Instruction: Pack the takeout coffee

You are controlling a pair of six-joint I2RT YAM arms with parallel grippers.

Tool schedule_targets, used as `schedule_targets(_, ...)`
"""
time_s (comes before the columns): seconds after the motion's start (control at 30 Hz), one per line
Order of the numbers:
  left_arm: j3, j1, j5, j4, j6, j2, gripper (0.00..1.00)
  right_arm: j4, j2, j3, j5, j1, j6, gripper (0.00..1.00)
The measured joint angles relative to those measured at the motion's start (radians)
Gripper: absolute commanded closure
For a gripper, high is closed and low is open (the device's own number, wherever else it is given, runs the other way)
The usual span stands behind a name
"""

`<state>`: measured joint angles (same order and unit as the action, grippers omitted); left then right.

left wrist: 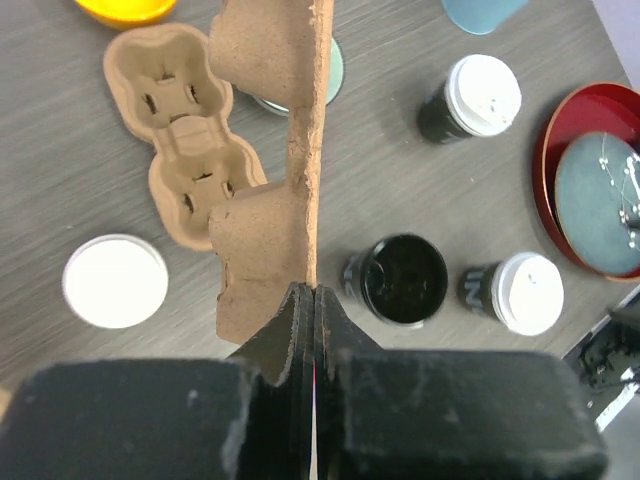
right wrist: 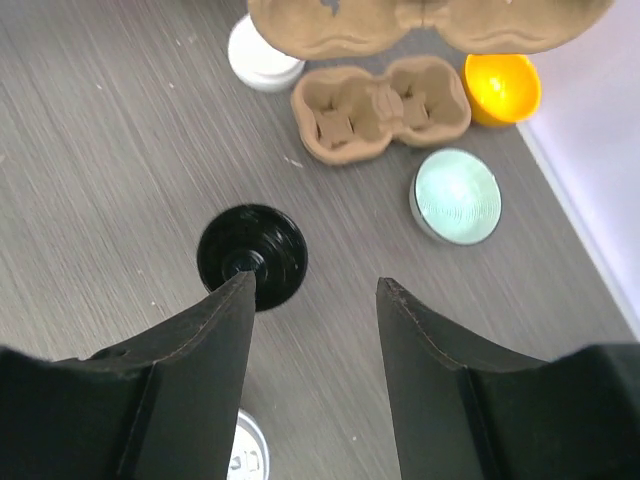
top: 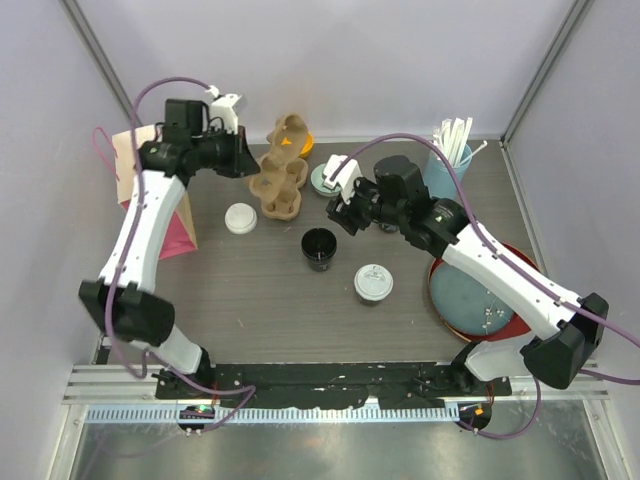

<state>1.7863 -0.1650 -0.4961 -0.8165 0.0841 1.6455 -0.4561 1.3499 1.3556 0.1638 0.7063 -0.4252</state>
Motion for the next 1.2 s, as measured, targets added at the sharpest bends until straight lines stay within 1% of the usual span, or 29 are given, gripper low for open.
schedule_targets(0.13, -0.014, 0.011, -0.006, -0.131, -0.118, -0.217, 1.00, 0.034, -0.018, 0.014, 0.003, 0.045, 0.002, 0.41)
schedule_targets(0.27, -0.074, 0.017, -0.025, -0.266, -0.233, -0.440, 1.00, 0.064, -0.047, 0.015, 0.010, 0.068, 0.026, 0.29)
schedule_targets(0.33, -0.100, 0.017, -0.046, -0.339, -0.290, -0.511, 1.00, 0.093, -0.075, 0.015, 0.019, 0.071, 0.045, 0.26)
schedule_targets(0.37, -0.108, 0.017, -0.057, -0.375, -0.313, -0.536, 1.00, 0.110, -0.090, 0.015, 0.024, 0.071, 0.059, 0.20)
schedule_targets(0.53, -0.135, 0.017, -0.116, -0.495, -0.399, -0.566, 1.00, 0.189, -0.114, 0.066, 0.112, 0.071, 0.122, 0.18)
schedule_targets(0.73, -0.158, 0.017, -0.155, -0.525, -0.433, -0.559, 1.00, 0.215, -0.063, 0.106, 0.244, 0.072, 0.145, 0.19)
schedule_targets(0.8, -0.160, 0.017, -0.165, -0.528, -0.439, -0.566, 1.00, 0.217, -0.030, 0.106, 0.260, 0.075, 0.155, 0.19)
schedule_targets(0.9, -0.161, 0.017, -0.175, -0.530, -0.444, -0.577, 1.00, 0.224, 0.012, 0.106, 0.269, 0.077, 0.164, 0.24)
schedule_targets(1.0, -0.164, 0.017, -0.184, -0.531, -0.454, -0.585, 1.00, 0.225, 0.059, 0.114, 0.285, 0.077, 0.171, 0.38)
schedule_targets(1.03, -0.166, 0.017, -0.187, -0.532, -0.456, -0.586, 1.00, 0.225, 0.075, 0.122, 0.291, 0.077, 0.174, 0.51)
schedule_targets(1.1, -0.170, 0.017, -0.190, -0.534, -0.457, -0.587, 1.00, 0.225, 0.104, 0.133, 0.303, 0.077, 0.177, 0.68)
schedule_targets(1.13, -0.172, 0.017, -0.190, -0.535, -0.458, -0.587, 1.00, 0.224, 0.112, 0.136, 0.309, 0.077, 0.180, 0.79)
schedule_targets(1.2, -0.172, 0.017, -0.190, -0.536, -0.458, -0.586, 1.00, 0.224, 0.127, 0.141, 0.319, 0.077, 0.189, 0.89)
